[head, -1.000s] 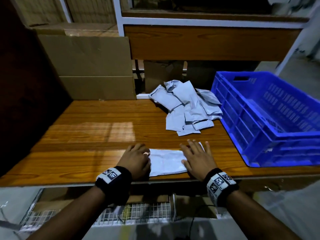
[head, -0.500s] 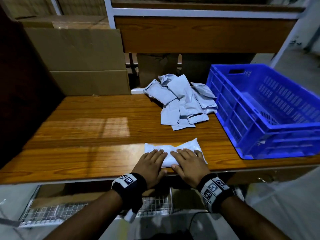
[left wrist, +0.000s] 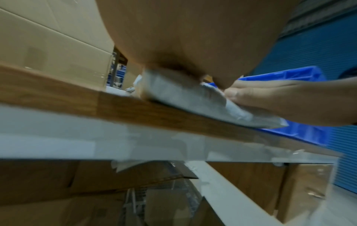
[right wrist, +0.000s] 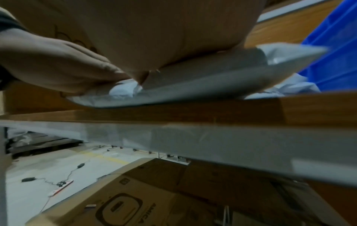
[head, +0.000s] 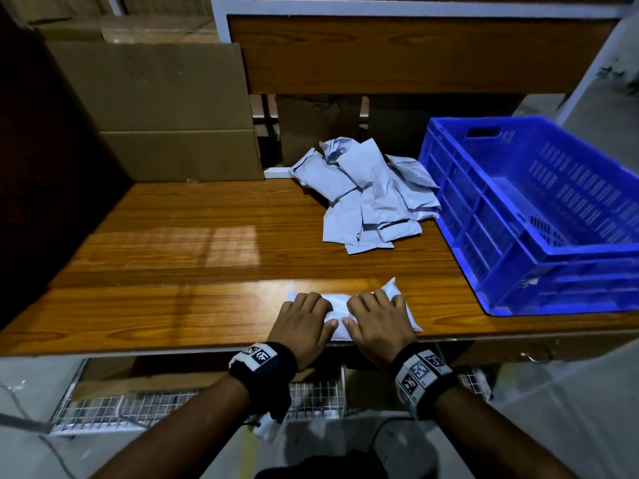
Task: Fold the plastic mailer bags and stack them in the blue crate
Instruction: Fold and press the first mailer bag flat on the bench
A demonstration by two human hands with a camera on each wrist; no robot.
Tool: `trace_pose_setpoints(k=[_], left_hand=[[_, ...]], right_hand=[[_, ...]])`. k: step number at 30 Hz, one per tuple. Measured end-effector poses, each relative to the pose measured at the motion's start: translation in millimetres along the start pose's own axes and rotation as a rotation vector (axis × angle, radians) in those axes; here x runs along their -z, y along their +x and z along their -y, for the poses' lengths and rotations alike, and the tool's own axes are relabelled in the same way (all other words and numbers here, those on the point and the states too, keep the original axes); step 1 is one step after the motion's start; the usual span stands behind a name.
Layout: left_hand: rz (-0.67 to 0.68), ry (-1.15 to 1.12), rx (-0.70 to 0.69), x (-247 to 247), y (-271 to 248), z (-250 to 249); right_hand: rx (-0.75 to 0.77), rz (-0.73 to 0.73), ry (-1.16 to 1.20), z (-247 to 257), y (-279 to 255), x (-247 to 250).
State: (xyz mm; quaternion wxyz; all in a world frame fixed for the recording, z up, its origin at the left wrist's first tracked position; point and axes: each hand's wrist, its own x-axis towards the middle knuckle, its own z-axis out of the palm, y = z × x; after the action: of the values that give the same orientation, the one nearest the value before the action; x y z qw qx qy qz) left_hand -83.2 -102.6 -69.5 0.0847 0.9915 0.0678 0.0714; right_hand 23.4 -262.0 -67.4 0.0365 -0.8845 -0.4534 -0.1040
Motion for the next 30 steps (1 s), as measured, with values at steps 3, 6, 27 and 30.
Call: trace_pose_setpoints(k=[3, 6, 27, 30], left_hand=[[0.068, -0.022, 0.064, -7, 2, 5], [0.154, -0.023, 0.078, -12, 4, 10], [0.233, 0.174, 0.05, -12, 0, 1], [0.239, 0.206, 0.052, -8, 1, -2]], right_hand=[[-0.05, 0.062, 0.015, -1, 0, -6], [-0.133, 0.119, 0.078, 2, 1, -10], [-0.092, 0.134, 0.022, 10, -13, -11], [-0.098, 0.145, 0.032, 12, -13, -10]])
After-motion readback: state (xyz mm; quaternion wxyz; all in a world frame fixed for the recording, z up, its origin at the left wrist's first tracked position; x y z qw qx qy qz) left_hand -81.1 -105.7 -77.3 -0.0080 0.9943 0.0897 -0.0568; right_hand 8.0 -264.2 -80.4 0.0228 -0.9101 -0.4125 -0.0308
